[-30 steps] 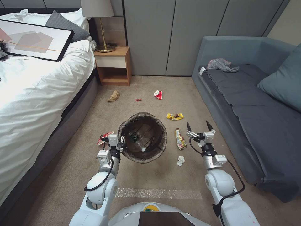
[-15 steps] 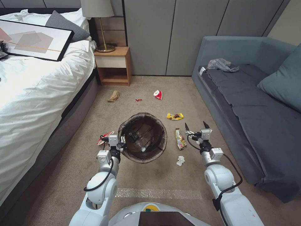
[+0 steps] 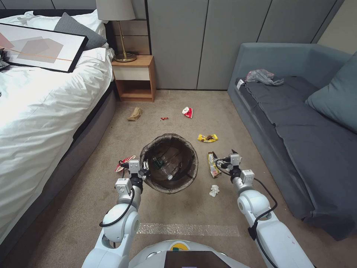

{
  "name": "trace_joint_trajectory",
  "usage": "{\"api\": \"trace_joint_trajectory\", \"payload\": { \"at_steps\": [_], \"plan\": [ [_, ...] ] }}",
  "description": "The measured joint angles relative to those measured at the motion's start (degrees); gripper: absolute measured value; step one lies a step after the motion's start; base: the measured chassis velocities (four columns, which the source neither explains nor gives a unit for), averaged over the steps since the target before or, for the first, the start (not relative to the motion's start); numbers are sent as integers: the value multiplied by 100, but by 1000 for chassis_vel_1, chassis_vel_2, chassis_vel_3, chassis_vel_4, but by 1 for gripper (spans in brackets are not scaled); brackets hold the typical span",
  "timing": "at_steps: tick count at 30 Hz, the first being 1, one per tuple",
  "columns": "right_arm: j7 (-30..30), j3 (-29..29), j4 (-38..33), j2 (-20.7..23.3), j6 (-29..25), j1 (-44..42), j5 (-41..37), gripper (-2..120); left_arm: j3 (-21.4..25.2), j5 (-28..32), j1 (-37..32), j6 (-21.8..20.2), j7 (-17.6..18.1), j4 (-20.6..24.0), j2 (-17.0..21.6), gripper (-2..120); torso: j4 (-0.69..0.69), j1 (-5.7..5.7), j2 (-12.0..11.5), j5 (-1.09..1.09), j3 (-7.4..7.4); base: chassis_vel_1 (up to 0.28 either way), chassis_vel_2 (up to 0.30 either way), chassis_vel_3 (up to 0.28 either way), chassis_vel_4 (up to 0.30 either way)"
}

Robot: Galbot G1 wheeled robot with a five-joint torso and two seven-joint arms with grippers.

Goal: Pick up the trash bin, then pick up the garbage from the floor and place it into the trash bin.

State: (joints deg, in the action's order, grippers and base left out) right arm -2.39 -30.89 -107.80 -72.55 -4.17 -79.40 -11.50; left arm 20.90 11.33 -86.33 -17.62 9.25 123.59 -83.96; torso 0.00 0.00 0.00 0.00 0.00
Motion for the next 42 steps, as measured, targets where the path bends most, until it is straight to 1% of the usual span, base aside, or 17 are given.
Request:
{"api": "trace_joint_trajectory", "payload": {
  "at_steps": [5, 8, 10, 11, 12, 13, 14, 15, 16, 17, 18, 19, 21, 27, 28, 29, 42],
  "plan": [
    [-6, 35, 34, 16, 56, 29, -34, 100, 0, 0, 0, 0, 0, 0, 0, 3, -2, 0, 0, -1, 0, 0, 0, 0, 0],
    [-55, 236, 230, 146, 445, 209, -252, 100, -1, 0, 0, 0, -1, 0, 0, 3, 0, 0, 0, 0, 0, 0, 0, 0, 0],
    [-136, 561, 535, 356, 1064, 496, -609, 100, 1, 0, 0, 0, 0, 0, 0, 3, 2, 0, 0, 1, 0, 0, 0, 0, 0],
    [-136, 561, 535, 356, 1064, 496, -609, 100, 1, 0, 0, 0, 0, 0, 0, 3, 2, 0, 0, 1, 0, 0, 0, 0, 0],
    [-168, 697, 666, 449, 1313, 609, -741, 100, 2, 0, 0, 0, 0, 0, 2, 3, -4, 0, 0, -2, -1, 0, 0, 0, 0],
    [-68, 532, 498, 385, 576, 609, -274, 100, 0, 1, -1, 0, 0, -1, 4, 3, 0, 0, 0, 6, 1, 0, 0, 0, 0],
    [-55, 447, 416, 323, 436, 544, -208, 100, 1, 0, 1, 1, 0, 0, 2, 3, -5, -1, 1, -16, -1, 0, 0, 0, 0],
    [-55, 447, 416, 323, 436, 544, -208, 100, 1, 0, 1, 1, 0, 0, 2, 3, -5, -1, 1, -16, -1, 0, 0, 0, 0],
    [-62, 555, 540, 340, 626, 573, -290, 100, -2, 1, 0, 1, -2, 0, 0, 3, 2, -1, 0, 5, -1, 0, 0, 0, 0],
    [-69, 722, 706, 391, 906, 634, -443, 100, 4, 0, 0, 1, 0, -1, 2, 3, -6, 0, -1, 7, 2, 0, 0, 0, 0],
    [-112, 918, 914, 492, 1264, 812, -648, 100, -2, 0, 0, 1, -2, 0, 0, 3, 2, 0, 0, -4, -1, 0, 0, 0, 0],
    [-112, 918, 914, 492, 1264, 812, -648, 100, -2, 0, 0, 1, -2, 0, 0, 3, 2, 0, 0, -4, -1, 0, 0, 0, 0],
    [-179, 1377, 1379, 682, 2035, 1101, -1066, 100, 0, 0, 0, 1, 0, 0, 1, 3, 3, 0, 0, -1, 0, 0, 0, 0, 0],
    [-191, 1425, 1497, 658, 2141, 974, -1051, 100, -1, 0, 0, 1, 0, 0, -1, 3, 3, 0, 0, -2, -1, 0, 0, 0, 0],
    [-184, 1441, 1561, 636, 2143, 821, -973, 100, 9, 0, 0, 1, 0, 0, 0, 3, -4, 0, 0, 4, 1, 0, 0, 0, 0],
    [-186, 1426, 1571, 627, 2130, 759, -934, 100, -2, 0, 1, 0, 0, 0, -1, 3, 0, 0, 0, -5, -1, 0, 0, 0, 0],
    [-137, 1382, 1665, 614, 1977, 384, -633, 100, 0, 0, 0, 0, 0, -1, -1, 3, 0, 0, 0, -1, -1, 0, 0, 0, 0]
  ]
}}
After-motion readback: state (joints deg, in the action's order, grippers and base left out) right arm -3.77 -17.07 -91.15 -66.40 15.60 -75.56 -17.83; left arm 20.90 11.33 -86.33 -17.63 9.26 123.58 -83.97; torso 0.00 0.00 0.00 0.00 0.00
